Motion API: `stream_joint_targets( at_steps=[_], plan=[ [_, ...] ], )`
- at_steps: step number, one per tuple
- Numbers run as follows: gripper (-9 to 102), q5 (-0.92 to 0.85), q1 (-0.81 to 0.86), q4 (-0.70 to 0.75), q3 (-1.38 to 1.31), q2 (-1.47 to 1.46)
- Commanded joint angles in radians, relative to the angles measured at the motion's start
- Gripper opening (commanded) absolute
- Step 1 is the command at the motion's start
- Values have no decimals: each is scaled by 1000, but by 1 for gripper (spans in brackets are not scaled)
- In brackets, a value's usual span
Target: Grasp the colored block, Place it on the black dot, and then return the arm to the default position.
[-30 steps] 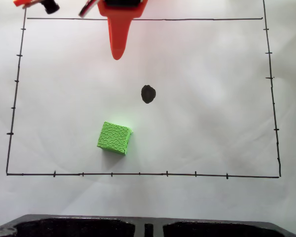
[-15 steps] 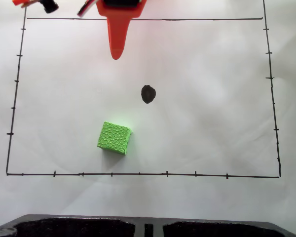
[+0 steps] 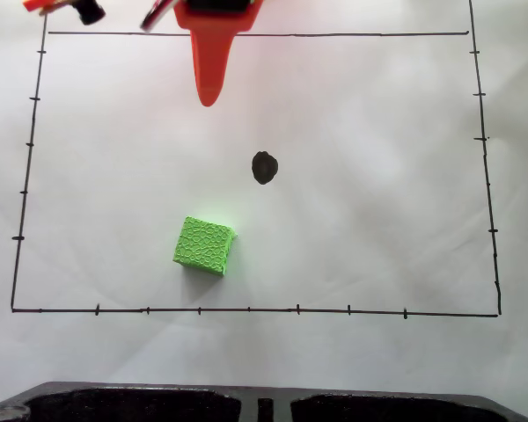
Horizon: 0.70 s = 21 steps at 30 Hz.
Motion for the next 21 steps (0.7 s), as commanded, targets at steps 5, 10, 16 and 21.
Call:
stream_joint_targets(
  at_steps=[5,10,16,21],
  plan=[
    [0,72,35,-77,-49,-126],
    [0,121,32,-120,-176,-313],
    [0,250,12,-140,-439,-640],
    [0,334,2,-140,-615,-877]
  ],
)
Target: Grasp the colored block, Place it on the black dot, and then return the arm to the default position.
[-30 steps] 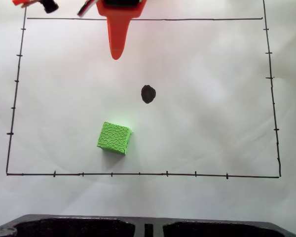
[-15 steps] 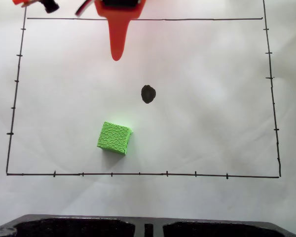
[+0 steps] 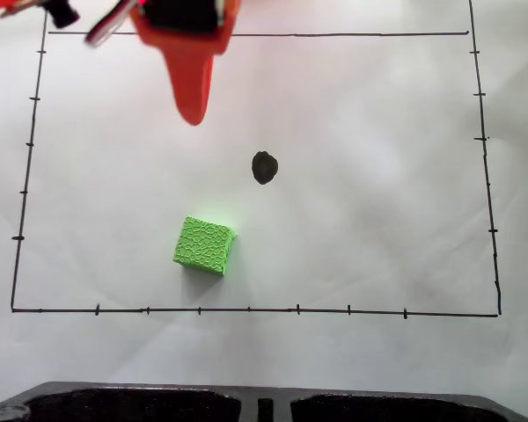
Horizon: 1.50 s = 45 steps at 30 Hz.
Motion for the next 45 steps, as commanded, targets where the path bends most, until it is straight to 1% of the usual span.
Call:
stream_joint_targets(
  at_steps=[1,4,11,15,18,20,25,36,45],
  plan=[
    [0,35,-5,-6,-146,-146],
    [6,87,-6,0,-247,-253],
    [14,166,-15,41,-454,-503],
    [22,195,-20,64,-535,-600],
    [25,212,-23,64,-563,-650],
    [30,222,-28,63,-577,-676],
    [38,256,-38,74,-620,-746],
    [39,262,-49,37,-624,-867],
    [38,261,-66,37,-712,-986]
  ],
)
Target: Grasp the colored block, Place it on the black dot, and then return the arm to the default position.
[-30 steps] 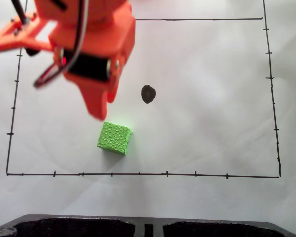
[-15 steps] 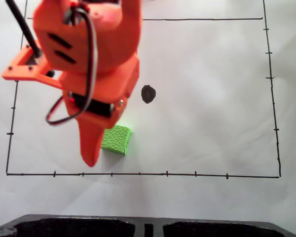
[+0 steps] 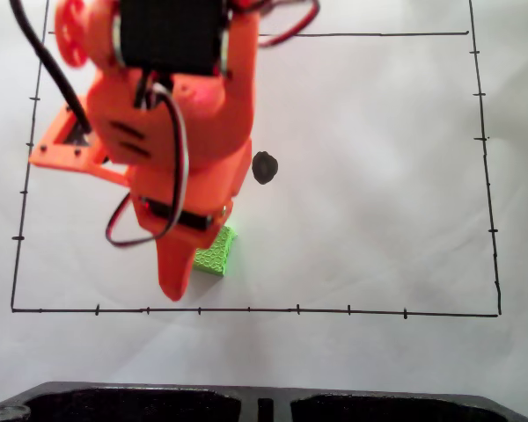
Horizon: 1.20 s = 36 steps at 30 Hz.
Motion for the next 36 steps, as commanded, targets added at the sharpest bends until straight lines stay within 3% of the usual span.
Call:
stream_joint_targets(
  at_steps=[1,15,36],
  plan=[
    [38,3,-17,0,-55,-6],
    [16,8,-26,6,-81,-40],
    [14,-31,-83,186,-15,183]
  ],
)
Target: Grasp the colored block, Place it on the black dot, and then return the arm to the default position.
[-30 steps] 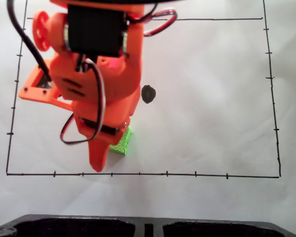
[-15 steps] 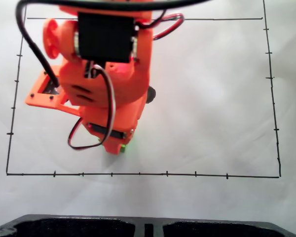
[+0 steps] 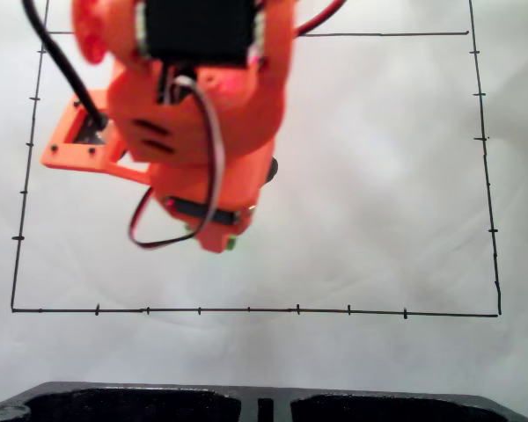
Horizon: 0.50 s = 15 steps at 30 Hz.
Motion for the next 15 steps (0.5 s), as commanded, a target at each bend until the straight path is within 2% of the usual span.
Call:
stream_joint_targets(
  at_steps=[1,8,15],
  plan=[
    [14,-21,-2,8,41,94],
    [15,-48,-35,-2,192,181],
    [16,-46,-71,12,229,196]
  ],
)
